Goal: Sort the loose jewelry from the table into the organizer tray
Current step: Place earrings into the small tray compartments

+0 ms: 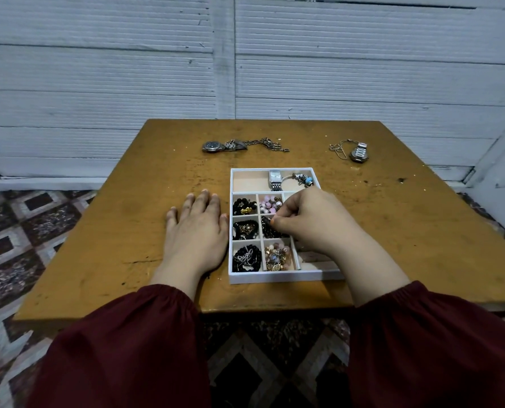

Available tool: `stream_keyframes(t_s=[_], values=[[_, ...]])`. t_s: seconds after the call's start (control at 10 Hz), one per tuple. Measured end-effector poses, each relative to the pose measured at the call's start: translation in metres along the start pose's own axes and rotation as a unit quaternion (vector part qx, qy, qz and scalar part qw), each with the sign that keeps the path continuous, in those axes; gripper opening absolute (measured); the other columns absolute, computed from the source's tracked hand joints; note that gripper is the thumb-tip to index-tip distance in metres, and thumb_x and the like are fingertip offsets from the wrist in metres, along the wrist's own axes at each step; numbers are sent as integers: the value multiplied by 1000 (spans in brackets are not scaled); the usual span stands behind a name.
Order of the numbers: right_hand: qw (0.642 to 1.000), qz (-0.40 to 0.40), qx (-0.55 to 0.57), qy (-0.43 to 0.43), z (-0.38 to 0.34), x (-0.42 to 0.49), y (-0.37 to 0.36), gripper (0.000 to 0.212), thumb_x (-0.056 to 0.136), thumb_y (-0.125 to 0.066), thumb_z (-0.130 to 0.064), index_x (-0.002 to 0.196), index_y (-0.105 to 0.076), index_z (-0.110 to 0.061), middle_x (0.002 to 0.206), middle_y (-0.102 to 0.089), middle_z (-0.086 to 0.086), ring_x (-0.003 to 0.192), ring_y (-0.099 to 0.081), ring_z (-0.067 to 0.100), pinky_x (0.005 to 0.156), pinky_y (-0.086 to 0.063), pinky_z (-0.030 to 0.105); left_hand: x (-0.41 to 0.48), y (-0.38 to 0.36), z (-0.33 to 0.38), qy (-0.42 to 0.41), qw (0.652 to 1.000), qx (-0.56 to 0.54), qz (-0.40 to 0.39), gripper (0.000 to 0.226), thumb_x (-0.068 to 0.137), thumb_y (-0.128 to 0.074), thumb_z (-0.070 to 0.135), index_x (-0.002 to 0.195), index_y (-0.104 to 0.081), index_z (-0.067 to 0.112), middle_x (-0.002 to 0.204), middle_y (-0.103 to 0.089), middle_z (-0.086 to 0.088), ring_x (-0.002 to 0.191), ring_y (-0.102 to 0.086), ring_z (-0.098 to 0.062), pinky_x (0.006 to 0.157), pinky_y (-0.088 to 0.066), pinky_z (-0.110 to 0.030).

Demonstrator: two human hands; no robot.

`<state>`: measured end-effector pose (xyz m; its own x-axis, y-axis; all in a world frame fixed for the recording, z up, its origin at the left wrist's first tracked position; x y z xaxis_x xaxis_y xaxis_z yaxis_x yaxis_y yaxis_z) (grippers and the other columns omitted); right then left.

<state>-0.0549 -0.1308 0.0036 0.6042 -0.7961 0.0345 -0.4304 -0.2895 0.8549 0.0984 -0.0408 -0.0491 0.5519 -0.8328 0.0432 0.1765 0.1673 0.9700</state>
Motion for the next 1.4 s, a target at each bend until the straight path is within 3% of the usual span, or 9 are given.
stream_keyframes(t_s=[0.3,0.4,0.5,0.8,1.1,1.2,1.3,1.4], values=[[1000,3,15,-7,2,-1,0,10,79,-67,-26,76,-73,-18,63,-61,-6,68,-62,18,67,-54,31,2,-2,0,1,1000,8,-3,54,101,-20,38,152,-15,20,160,-7,2,147,-2,-19,118,-5,-48],[1000,-2,22,-11,4,0,1,11,79,-68,-28,75,-72,-18,60,-62,-8,65,-61,14,54,-43,23,2,-2,0,2,1000,6,-4,54,101,-20,38,152,-14,20,160,-7,2,147,-2,-19,118,-4,-47],[999,-1,40,-6,5,0,5,13,81,-68,-26,71,-72,-18,59,-61,-11,63,-57,8,54,-39,21,2,-1,0,1,1000,6,-1,54,101,-21,38,152,-15,20,160,-8,2,147,-2,-19,118,-5,-48],[995,56,75,14,7,3,20,14,84,-64,-25,69,-64,-26,57,-53,-10,59,-49,7,60,-33,24,1,-1,0,1,1000,3,-2,54,102,-21,38,152,-14,20,160,-7,2,147,-2,-19,118,-4,-48],[989,98,105,39,3,1,26,11,84,-63,-24,74,-67,-25,61,-58,-7,58,-50,5,54,-36,23,1,2,1,6,1000,-19,-2,52,102,-21,36,152,-17,20,160,-10,1,147,-4,-19,118,-3,-47],[986,99,127,47,4,1,28,12,84,-64,-22,74,-68,-24,64,-64,-6,56,-53,3,55,-39,23,2,6,0,17,997,-69,7,50,102,-23,35,149,-25,17,158,-20,-1,146,-11,-19,117,-4,-46],[981,98,161,48,8,1,32,11,85,-64,-21,76,-68,-23,61,-61,-11,49,-52,-5,50,-38,17,4,17,-1,37,990,-135,28,44,102,-27,33,142,-37,17,149,-37,-5,140,-28,-22,115,-13,-48],[979,97,174,49,11,4,35,9,87,-64,-22,79,-68,-22,63,-60,-13,50,-52,-5,52,-37,18,7,32,8,22,979,-191,61,44,102,-31,33,141,-40,14,142,-45,-8,132,-39,-26,111,-28,-46]])
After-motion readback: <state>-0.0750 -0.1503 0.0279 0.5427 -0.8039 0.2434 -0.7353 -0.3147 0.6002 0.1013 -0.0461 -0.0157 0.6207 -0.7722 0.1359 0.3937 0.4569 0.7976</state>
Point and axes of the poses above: each hand's wrist, its own x-axis towards the middle knuckle, its own y-axis out of the back of the hand, z = x × y, the point moved 8 cm from there along x, towards the middle knuckle
